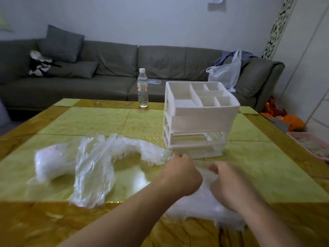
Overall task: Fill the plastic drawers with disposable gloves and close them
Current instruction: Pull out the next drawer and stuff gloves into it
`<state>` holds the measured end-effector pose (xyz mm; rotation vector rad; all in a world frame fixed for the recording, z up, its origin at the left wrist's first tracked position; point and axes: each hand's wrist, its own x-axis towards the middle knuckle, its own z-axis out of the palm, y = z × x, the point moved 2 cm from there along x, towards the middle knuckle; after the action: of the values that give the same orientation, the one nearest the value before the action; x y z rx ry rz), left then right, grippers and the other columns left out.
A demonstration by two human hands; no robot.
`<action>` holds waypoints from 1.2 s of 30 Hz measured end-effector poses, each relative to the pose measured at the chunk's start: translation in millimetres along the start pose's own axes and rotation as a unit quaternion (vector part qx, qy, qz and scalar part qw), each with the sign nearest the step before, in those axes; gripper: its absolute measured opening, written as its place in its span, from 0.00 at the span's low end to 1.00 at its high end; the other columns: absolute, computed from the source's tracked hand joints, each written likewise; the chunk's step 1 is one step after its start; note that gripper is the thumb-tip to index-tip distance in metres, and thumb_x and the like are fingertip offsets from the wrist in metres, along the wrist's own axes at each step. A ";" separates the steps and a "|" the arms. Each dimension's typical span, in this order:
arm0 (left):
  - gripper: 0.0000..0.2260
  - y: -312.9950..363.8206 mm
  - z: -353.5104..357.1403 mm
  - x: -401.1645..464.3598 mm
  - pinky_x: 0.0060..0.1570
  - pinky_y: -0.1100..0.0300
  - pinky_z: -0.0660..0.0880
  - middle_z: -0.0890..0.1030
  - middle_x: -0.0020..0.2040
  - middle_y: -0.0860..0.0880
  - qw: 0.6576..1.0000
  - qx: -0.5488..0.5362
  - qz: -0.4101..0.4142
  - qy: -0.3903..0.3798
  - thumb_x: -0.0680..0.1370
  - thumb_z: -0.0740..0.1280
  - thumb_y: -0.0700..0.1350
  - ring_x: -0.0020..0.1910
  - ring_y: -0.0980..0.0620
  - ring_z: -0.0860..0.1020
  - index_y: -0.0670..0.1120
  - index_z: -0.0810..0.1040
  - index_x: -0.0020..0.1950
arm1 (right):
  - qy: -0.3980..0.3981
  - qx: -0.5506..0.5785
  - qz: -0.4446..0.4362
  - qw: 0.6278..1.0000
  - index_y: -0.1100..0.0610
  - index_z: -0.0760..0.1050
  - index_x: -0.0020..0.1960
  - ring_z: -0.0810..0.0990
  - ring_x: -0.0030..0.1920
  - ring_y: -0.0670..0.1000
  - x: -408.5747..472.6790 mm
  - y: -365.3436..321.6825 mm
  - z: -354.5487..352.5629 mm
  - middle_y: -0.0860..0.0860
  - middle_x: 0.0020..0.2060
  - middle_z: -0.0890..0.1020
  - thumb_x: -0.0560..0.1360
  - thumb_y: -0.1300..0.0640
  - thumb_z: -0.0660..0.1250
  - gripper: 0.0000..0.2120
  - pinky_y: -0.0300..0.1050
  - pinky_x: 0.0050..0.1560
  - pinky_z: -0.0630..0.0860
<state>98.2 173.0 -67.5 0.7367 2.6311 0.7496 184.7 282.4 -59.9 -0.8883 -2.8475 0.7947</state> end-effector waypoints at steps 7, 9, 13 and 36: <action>0.23 -43.5 -43.8 -16.0 0.57 0.64 0.71 0.71 0.64 0.55 0.960 -0.064 0.099 0.254 0.76 0.62 0.31 0.60 0.54 0.73 0.49 0.73 0.67 | 0.139 0.093 -0.016 0.986 0.51 0.81 0.41 0.81 0.41 0.50 0.9 -10.7 -2.9 0.46 0.38 0.84 0.70 0.70 0.65 0.15 0.46 0.39 0.76; 0.35 -69.5 -54.5 1.8 0.61 0.60 0.70 0.64 0.72 0.53 0.965 0.043 0.061 0.251 0.72 0.63 0.27 0.68 0.51 0.66 0.51 0.65 0.76 | 0.151 0.103 -0.032 0.983 0.51 0.80 0.39 0.81 0.39 0.46 -1.9 -15.3 -1.4 0.45 0.36 0.83 0.69 0.72 0.64 0.16 0.46 0.39 0.77; 0.38 -115.2 -66.3 46.0 0.74 0.49 0.62 0.53 0.80 0.50 0.952 0.258 0.015 0.165 0.75 0.66 0.32 0.75 0.42 0.57 0.55 0.58 0.80 | 0.149 0.110 -0.056 0.981 0.51 0.80 0.39 0.79 0.39 0.40 -3.2 -21.2 4.1 0.43 0.36 0.83 0.69 0.73 0.64 0.17 0.33 0.34 0.73; 0.18 -123.0 -102.5 -87.9 0.27 0.59 0.62 0.68 0.26 0.48 0.921 -0.349 0.002 0.172 0.77 0.74 0.49 0.26 0.53 0.66 0.41 0.76 0.32 | -0.015 0.314 -0.238 0.919 0.40 0.70 0.74 0.72 0.71 0.34 -35.0 -110.1 62.4 0.33 0.69 0.76 0.77 0.41 0.71 0.27 0.38 0.72 0.69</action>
<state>79.6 -6.5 -39.6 0.4216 2.3431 1.8184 144.6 157.4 -56.6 -0.0933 -2.3833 1.4951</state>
